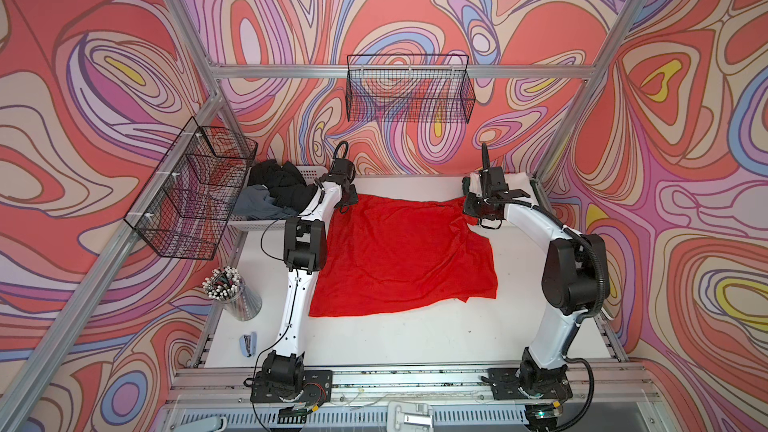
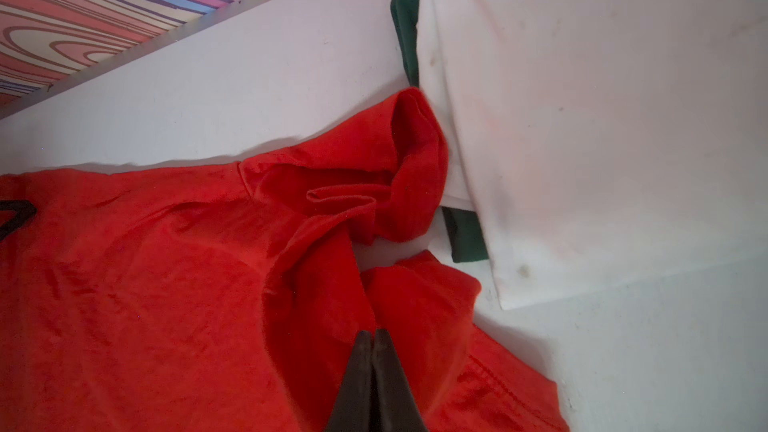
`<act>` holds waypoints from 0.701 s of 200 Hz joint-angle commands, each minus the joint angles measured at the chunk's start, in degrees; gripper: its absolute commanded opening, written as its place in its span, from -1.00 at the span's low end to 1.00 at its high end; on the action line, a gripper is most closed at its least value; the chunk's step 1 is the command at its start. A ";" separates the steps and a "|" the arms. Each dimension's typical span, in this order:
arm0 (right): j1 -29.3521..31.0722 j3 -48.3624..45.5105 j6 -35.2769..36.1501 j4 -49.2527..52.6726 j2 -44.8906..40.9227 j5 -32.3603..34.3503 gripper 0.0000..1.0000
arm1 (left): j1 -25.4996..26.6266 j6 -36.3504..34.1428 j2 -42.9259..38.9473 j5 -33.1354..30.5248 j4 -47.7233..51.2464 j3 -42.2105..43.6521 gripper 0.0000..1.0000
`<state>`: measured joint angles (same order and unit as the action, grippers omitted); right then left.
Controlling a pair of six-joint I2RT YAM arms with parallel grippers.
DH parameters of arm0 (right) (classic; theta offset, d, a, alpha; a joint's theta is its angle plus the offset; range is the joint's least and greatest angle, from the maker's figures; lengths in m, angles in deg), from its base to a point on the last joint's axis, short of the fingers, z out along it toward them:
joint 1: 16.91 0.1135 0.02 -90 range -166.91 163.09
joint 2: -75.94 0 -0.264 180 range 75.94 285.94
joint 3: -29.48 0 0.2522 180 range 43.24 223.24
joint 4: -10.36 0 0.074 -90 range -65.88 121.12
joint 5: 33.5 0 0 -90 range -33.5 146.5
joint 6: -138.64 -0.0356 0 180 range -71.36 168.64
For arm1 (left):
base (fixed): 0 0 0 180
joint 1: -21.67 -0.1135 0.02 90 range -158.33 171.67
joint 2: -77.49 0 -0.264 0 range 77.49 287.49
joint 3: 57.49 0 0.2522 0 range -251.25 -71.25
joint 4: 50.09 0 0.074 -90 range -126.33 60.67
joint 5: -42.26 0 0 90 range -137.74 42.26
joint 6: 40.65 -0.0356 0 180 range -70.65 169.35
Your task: Fold and stack the t-shirts
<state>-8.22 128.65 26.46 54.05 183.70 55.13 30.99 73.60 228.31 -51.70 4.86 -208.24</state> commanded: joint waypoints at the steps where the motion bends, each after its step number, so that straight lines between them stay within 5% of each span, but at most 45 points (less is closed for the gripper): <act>1: -0.09 -1.41 -0.46 -0.59 -2.41 -0.66 -1.00 | -2.03 1.03 -0.70 1.29 3.54 3.11 -0.29; 37: -0.08 -5.07 -0.97 0.50 -4.24 -1.51 -1.00 | -1.94 2.13 -8.48 1.40 0.35 15.01 -0.59; 63: -0.13 -10.83 -2.61 0.07 -6.10 -1.57 -1.00 | -1.94 4.40 -17.32 1.69 -6.43 29.49 -1.00; 121: -0.06 -19.83 -4.46 1.90 -7.33 -0.56 -1.00 | -0.51 4.35 -29.21 1.10 -12.26 45.57 -1.00; 140: -0.07 -19.81 -4.03 3.05 -8.55 0.28 -0.57 | 0.14 3.70 -29.53 1.20 -11.18 46.34 -0.93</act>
<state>-8.22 109.04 22.75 55.34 178.15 53.69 31.53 75.59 201.56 -47.70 -7.44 -162.93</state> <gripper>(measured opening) 0.118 0.048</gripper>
